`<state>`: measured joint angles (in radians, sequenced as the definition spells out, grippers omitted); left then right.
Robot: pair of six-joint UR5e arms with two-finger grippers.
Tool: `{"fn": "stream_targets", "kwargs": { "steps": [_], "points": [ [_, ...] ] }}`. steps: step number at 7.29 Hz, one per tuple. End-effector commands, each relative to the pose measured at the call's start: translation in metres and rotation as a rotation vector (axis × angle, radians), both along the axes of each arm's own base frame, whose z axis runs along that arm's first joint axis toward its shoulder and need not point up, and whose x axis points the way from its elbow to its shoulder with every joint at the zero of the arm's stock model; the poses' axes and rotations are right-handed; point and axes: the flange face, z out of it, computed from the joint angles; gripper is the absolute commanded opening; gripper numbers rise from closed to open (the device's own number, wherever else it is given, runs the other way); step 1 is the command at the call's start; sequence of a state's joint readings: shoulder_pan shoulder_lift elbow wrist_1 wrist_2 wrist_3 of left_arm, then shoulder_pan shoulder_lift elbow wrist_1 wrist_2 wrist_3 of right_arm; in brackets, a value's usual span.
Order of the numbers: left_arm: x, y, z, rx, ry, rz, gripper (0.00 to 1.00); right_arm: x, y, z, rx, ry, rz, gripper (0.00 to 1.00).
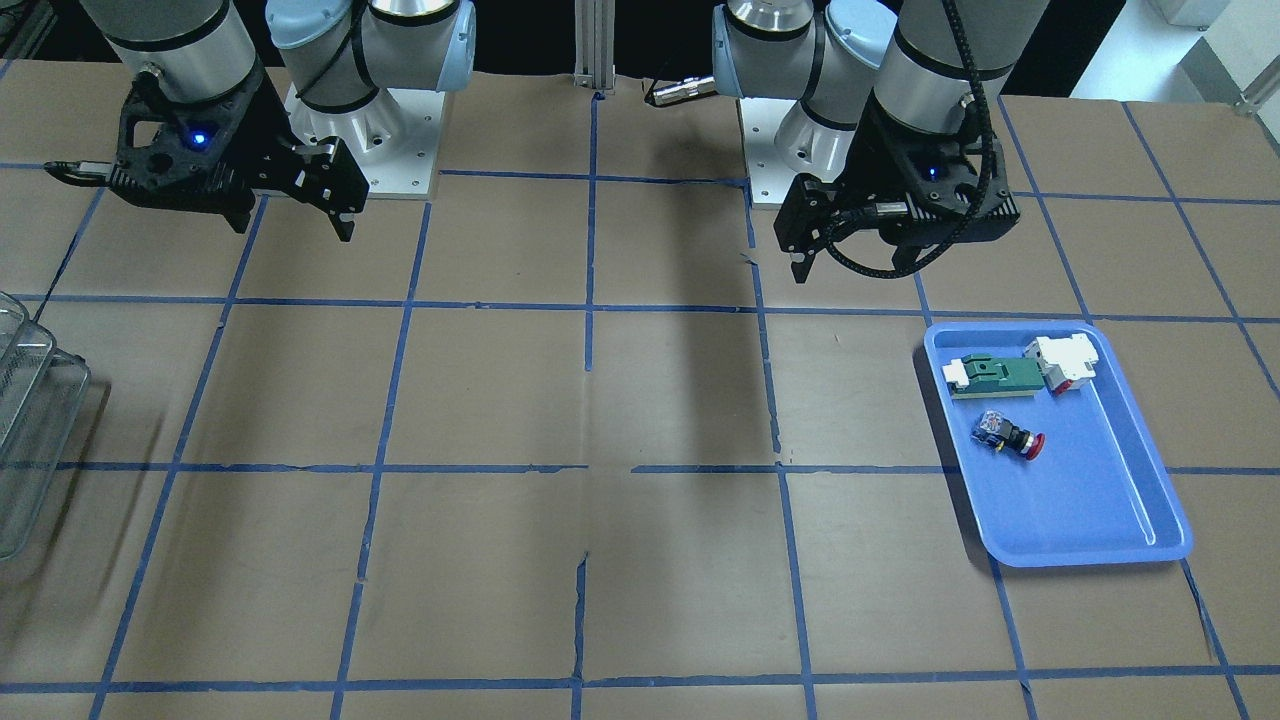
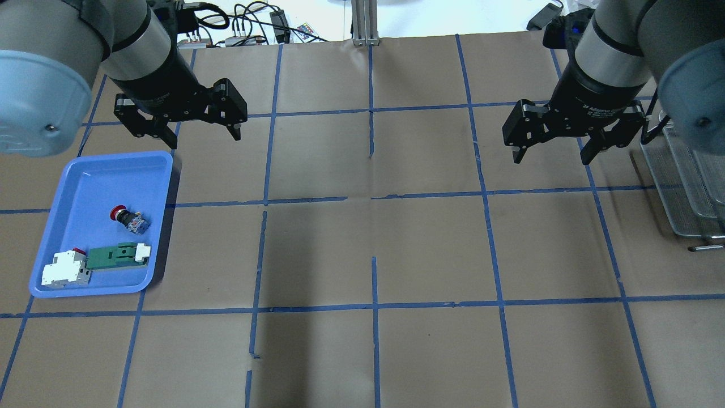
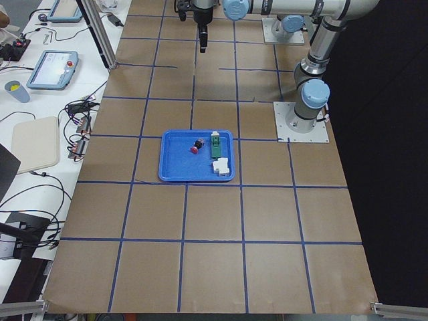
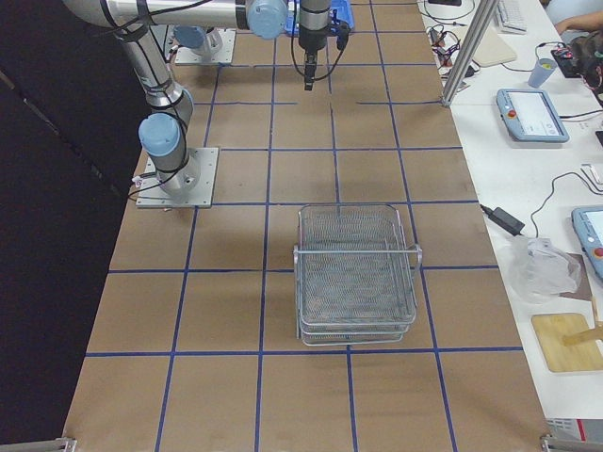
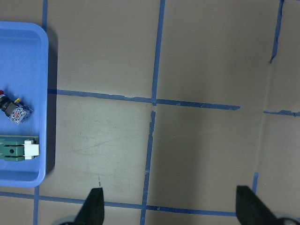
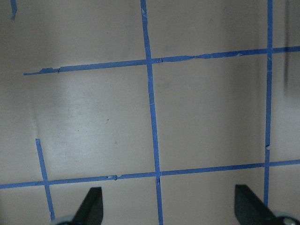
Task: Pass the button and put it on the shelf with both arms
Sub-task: 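Move the left gripper over the blue tray toward the red button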
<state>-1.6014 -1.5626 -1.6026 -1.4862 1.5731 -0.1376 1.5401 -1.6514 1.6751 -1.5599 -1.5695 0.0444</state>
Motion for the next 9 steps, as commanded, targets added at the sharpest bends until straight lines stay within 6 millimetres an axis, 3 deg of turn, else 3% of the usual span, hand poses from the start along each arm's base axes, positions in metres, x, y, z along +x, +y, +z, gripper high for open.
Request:
{"fn": "stream_targets", "kwargs": {
  "steps": [1,3,4,8,9],
  "points": [
    [0.008,-0.003,0.004,-0.017,-0.003,0.004,1.0,0.0,0.0,0.0,-0.001,0.0,0.0,1.0],
    [0.02,-0.01,0.005,-0.064,-0.005,0.001,1.0,0.0,0.0,0.0,-0.001,0.0,0.0,1.0],
    [0.043,-0.021,0.003,-0.103,-0.024,-0.097,1.0,0.0,0.0,0.0,-0.001,0.0,0.0,1.0],
    [0.212,-0.036,-0.01,-0.067,-0.085,-0.43,1.0,0.0,-0.007,-0.006,0.0,-0.003,0.0,1.0],
    [0.243,-0.038,-0.021,-0.049,-0.087,-0.567,1.0,-0.001,-0.009,-0.007,0.001,-0.003,0.0,1.0]
  ]
}}
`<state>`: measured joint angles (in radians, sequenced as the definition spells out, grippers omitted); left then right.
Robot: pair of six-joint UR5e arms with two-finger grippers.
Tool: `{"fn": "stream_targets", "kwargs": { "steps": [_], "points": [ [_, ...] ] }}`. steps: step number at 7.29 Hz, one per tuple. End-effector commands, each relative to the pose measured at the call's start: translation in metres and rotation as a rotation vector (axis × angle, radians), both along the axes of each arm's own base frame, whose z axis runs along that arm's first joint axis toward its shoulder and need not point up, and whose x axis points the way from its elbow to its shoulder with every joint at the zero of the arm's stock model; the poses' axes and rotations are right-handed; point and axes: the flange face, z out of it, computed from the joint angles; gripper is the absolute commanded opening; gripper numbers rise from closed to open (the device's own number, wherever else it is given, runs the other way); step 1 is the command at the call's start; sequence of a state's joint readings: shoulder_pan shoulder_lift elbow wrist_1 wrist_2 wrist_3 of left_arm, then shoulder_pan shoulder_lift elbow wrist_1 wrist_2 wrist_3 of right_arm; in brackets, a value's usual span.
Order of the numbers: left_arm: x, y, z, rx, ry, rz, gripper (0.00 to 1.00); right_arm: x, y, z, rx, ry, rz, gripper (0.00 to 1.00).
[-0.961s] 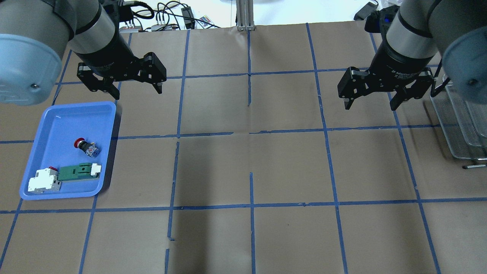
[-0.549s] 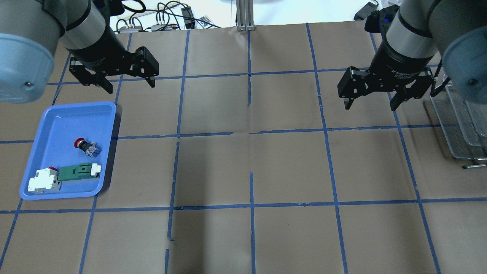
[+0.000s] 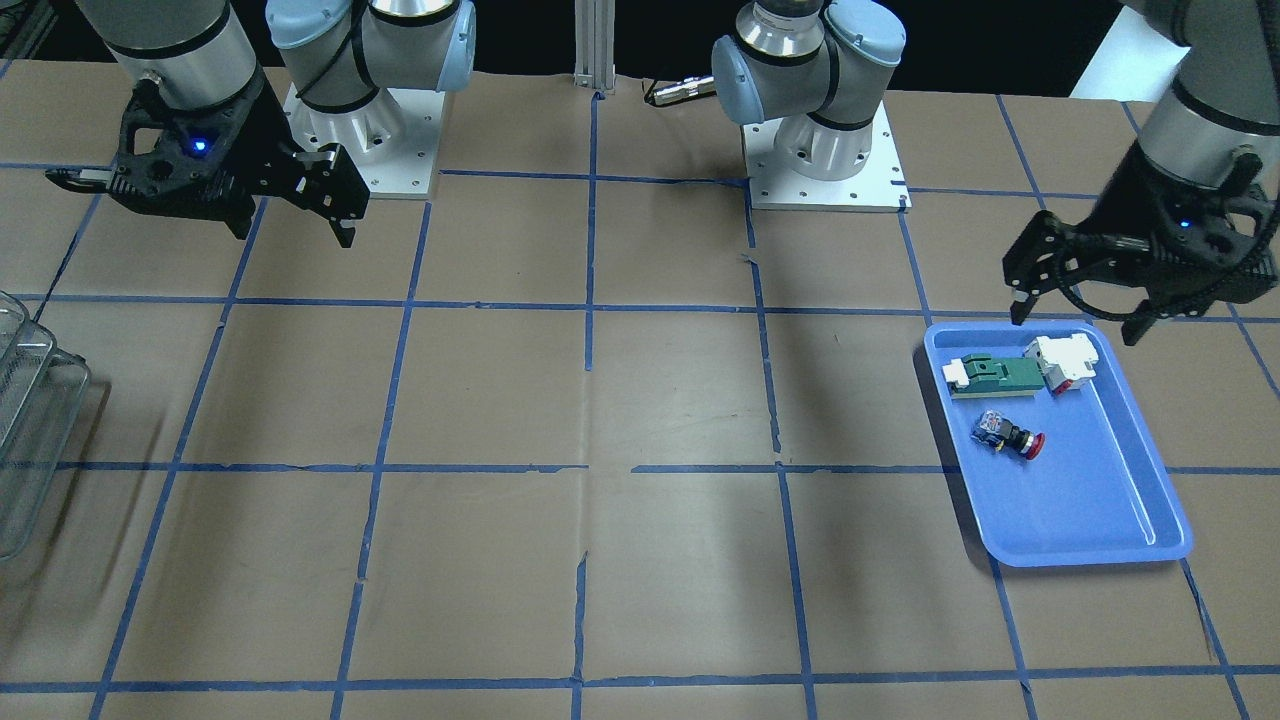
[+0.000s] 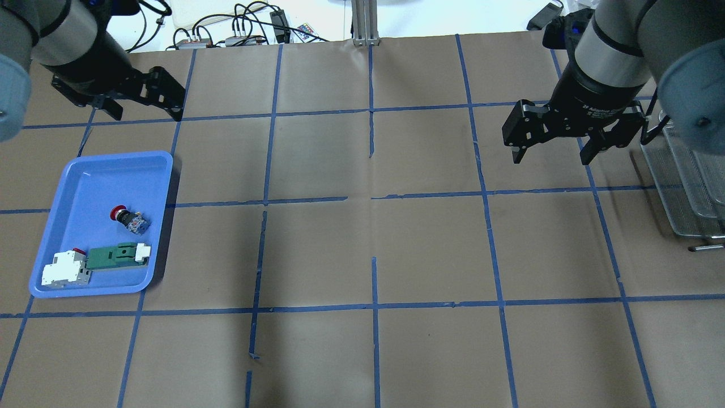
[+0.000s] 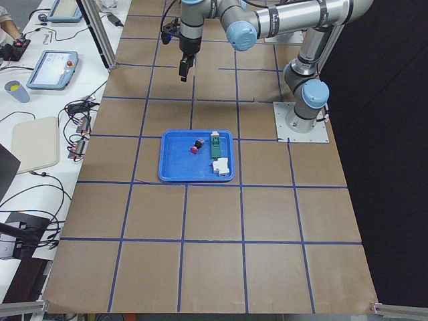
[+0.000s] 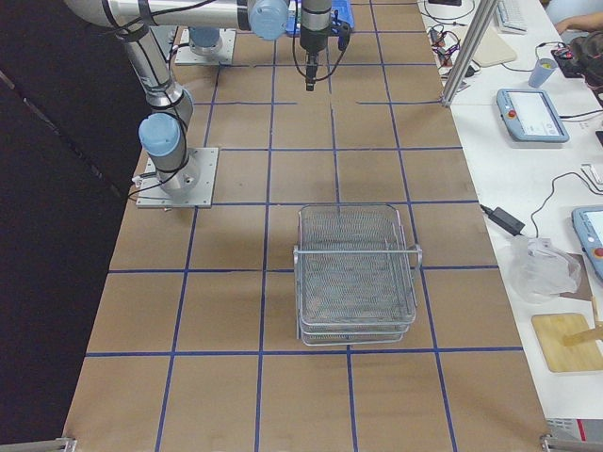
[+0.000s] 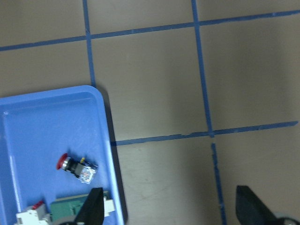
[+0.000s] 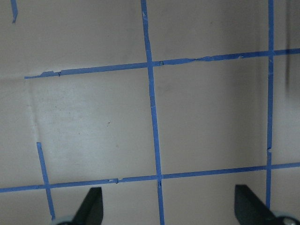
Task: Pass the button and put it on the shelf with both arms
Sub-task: 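Move the left gripper over the blue tray toward the red button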
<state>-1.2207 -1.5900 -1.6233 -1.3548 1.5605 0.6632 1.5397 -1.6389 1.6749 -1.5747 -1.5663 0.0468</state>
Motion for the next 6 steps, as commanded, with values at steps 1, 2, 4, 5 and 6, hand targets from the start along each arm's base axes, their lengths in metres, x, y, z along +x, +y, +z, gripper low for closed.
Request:
{"fn": "stream_targets", "kwargs": {
  "steps": [1,2,4,5,6],
  "points": [
    [0.064,-0.005,-0.025,0.027,0.009,-0.314,1.0,-0.003,-0.005,0.0,-0.007,0.005,-0.017,1.0],
    [0.082,-0.007,-0.045,0.051,0.015,-0.517,1.0,-0.003,-0.005,0.001,-0.013,0.008,-0.023,1.0],
    [0.114,-0.009,-0.081,0.093,0.008,-0.897,1.0,-0.002,-0.01,0.006,-0.065,0.002,-0.133,1.0],
    [0.123,-0.018,-0.103,0.101,0.006,-1.081,1.0,-0.002,-0.012,0.008,-0.087,0.0,-0.248,1.0],
    [0.132,-0.026,-0.126,0.13,0.006,-1.224,1.0,-0.003,-0.012,0.007,-0.087,0.016,-0.278,1.0]
  ]
}}
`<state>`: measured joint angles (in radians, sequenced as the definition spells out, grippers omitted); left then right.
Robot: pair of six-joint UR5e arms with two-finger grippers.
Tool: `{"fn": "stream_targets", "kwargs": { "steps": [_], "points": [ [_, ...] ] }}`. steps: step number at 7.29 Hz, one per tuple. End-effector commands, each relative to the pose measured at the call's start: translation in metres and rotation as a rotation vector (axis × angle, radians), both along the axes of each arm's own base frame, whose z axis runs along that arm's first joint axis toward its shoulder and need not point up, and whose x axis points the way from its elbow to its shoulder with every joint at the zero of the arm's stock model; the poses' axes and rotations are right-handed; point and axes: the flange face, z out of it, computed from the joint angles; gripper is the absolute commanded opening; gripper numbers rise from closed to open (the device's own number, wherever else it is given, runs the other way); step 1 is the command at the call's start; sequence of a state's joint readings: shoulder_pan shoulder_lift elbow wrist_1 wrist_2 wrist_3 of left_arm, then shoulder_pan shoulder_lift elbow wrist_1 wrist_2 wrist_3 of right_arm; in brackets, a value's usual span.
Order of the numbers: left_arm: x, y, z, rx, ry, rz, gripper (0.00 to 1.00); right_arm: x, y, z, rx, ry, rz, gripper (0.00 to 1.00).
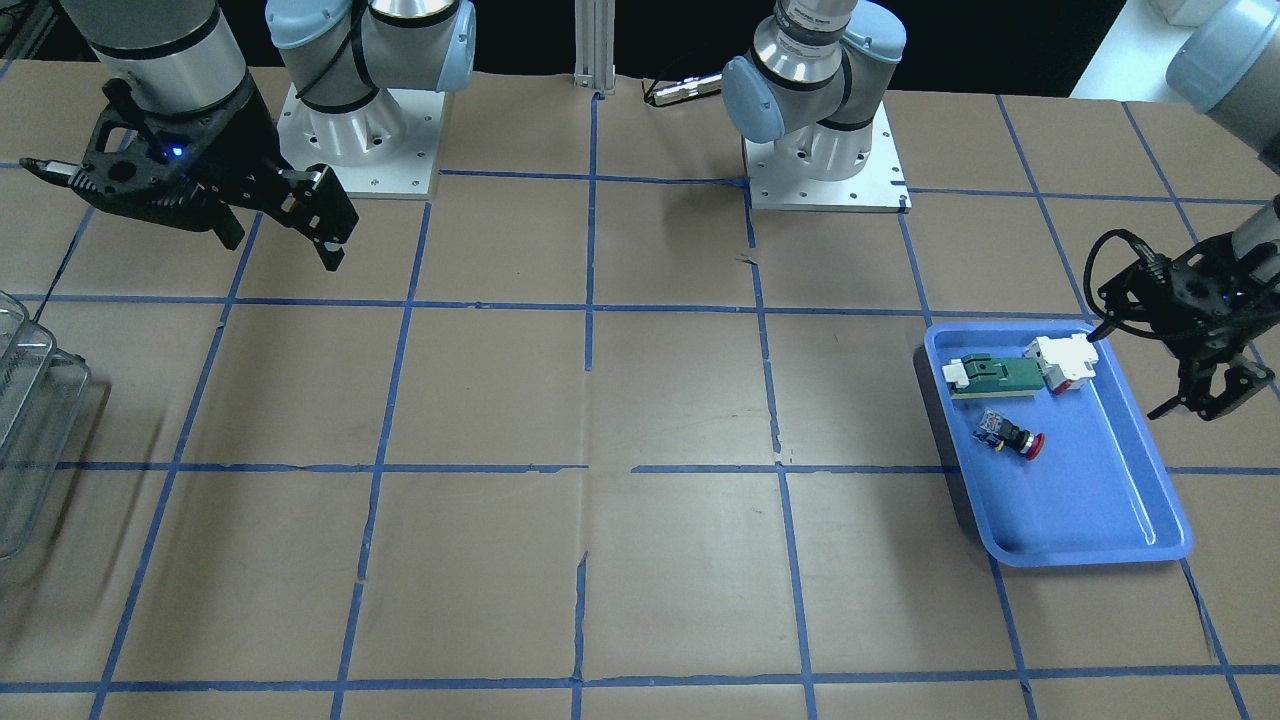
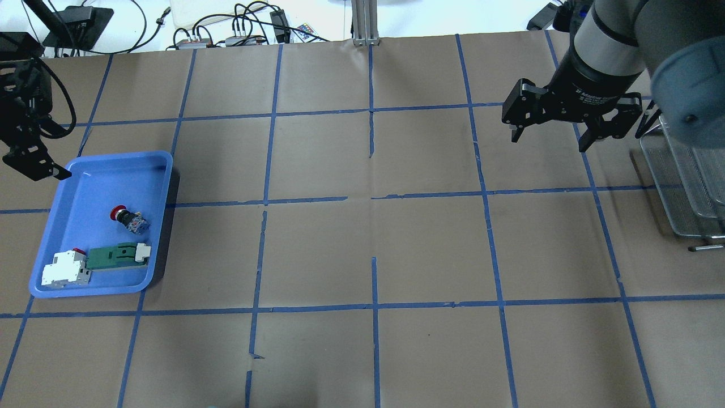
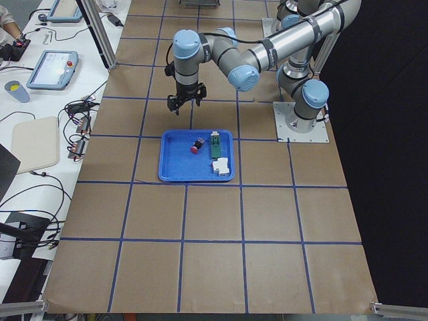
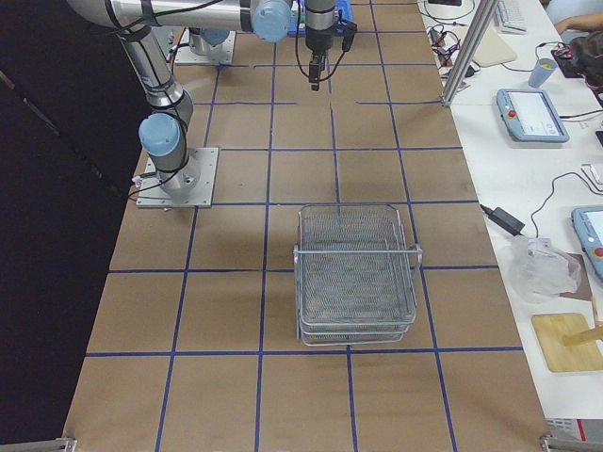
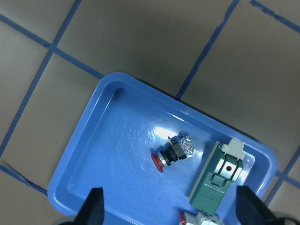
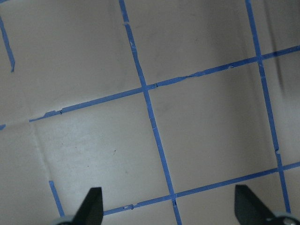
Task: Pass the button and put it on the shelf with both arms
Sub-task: 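Lower the left gripper and grasp the red button by its cap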
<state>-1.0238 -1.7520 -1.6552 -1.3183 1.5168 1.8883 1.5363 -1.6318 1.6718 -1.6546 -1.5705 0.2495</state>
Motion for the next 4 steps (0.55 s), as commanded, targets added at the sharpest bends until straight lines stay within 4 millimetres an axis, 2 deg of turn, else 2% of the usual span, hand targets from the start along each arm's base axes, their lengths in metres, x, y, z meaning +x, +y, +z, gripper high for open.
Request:
{"fn": "stream_targets", "kwargs": {
  "steps": [1,3,4],
  "points": [
    [0.02,-0.012,-0.051,0.084,-0.016,-0.313,1.0,-0.001,-0.001,0.001,-0.013,0.008,-0.106,1.0],
    [0.027,-0.021,-0.093,0.096,0.007,-0.528,1.0,-0.001,0.002,0.003,-0.012,-0.002,-0.324,1.0],
    [0.026,-0.02,-0.119,0.076,-0.004,-0.637,1.0,-0.001,0.004,0.004,-0.008,-0.006,-0.425,1.0]
  ]
}}
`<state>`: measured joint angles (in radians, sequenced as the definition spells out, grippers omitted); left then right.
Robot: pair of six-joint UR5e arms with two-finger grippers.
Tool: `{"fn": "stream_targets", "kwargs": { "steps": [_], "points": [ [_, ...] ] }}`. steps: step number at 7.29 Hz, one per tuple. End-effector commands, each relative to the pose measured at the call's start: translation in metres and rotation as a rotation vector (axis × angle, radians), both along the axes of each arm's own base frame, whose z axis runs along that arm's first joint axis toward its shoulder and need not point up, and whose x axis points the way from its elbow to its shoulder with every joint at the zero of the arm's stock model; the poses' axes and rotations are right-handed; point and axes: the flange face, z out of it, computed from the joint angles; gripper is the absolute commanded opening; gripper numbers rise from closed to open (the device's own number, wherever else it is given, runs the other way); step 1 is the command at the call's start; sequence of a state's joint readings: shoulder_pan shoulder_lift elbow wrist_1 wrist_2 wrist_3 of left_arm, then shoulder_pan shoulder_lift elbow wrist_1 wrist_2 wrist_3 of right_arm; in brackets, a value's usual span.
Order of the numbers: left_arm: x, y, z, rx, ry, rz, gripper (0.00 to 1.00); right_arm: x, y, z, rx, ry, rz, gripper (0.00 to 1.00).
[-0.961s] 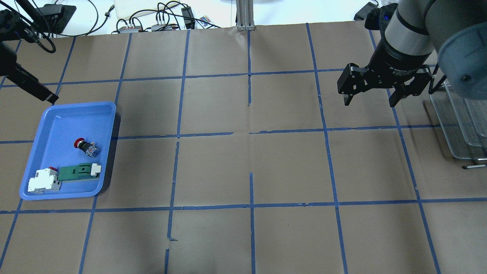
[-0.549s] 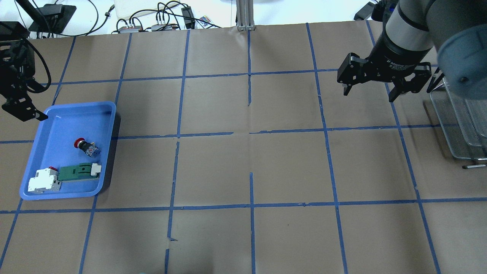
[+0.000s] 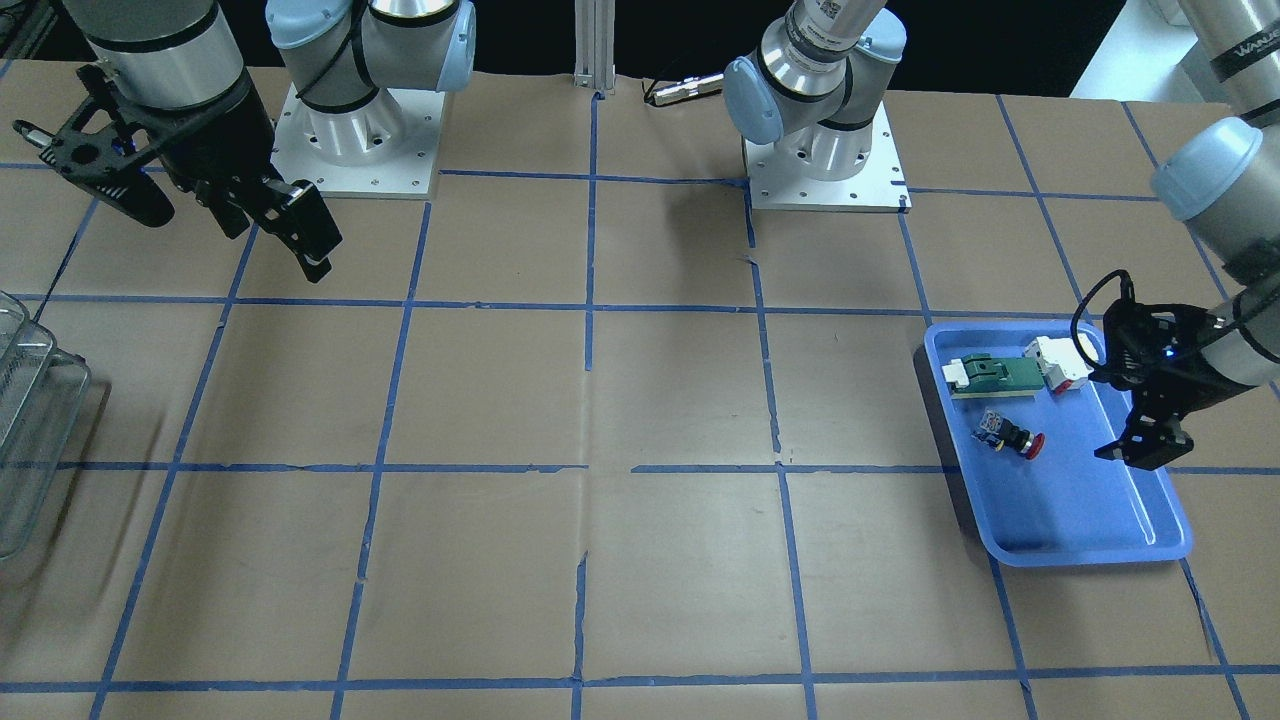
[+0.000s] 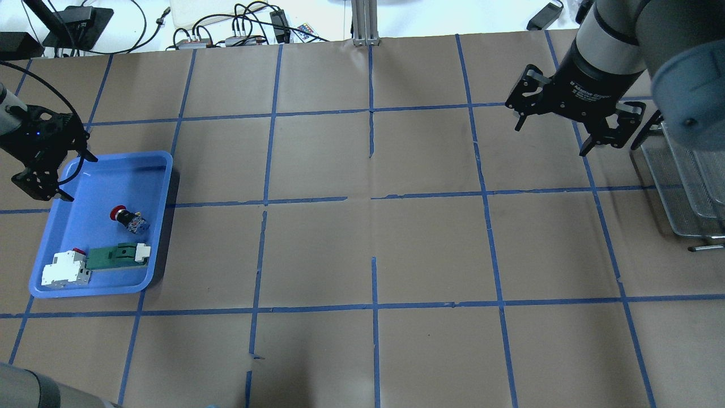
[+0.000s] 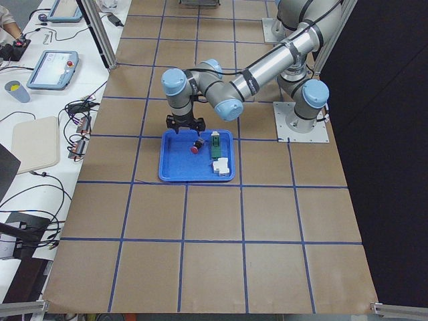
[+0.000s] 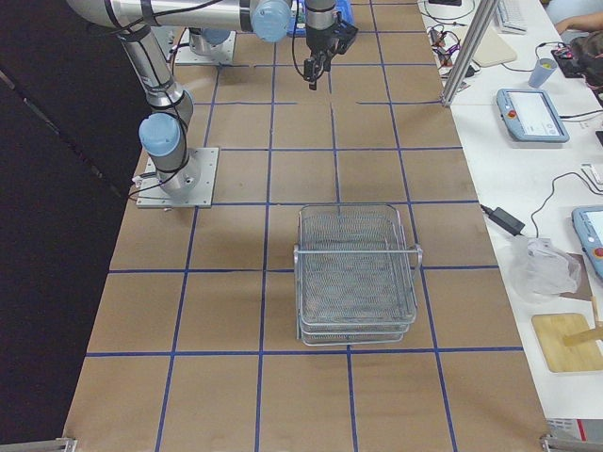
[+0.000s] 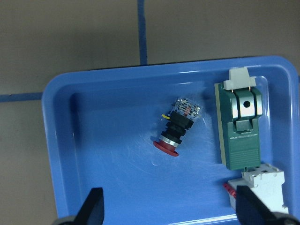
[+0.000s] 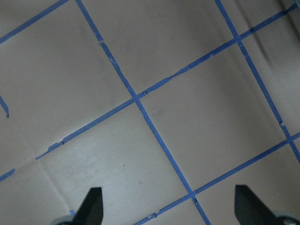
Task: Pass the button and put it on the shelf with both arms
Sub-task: 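Lower the left gripper and grasp the red button by its cap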
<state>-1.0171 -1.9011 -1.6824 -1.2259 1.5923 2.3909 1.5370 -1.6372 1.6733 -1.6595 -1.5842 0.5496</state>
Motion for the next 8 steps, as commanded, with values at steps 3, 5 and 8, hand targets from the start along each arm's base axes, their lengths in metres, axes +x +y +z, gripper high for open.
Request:
{"fn": "stream_targets", "kwargs": {
  "steps": [3,5,8],
  "points": [
    [-0.002,0.022,-0.08,-0.052,0.0,-0.214,0.94,0.004,0.01,0.008,0.018,-0.038,-0.471,1.0],
    [0.002,0.032,-0.097,-0.024,0.024,-0.195,0.94,0.013,0.011,0.008,0.042,-0.121,-0.668,1.0],
    [0.002,0.03,-0.099,-0.026,0.03,-0.191,0.87,0.014,0.012,0.01,0.044,-0.133,-0.767,1.0]
  ]
}}
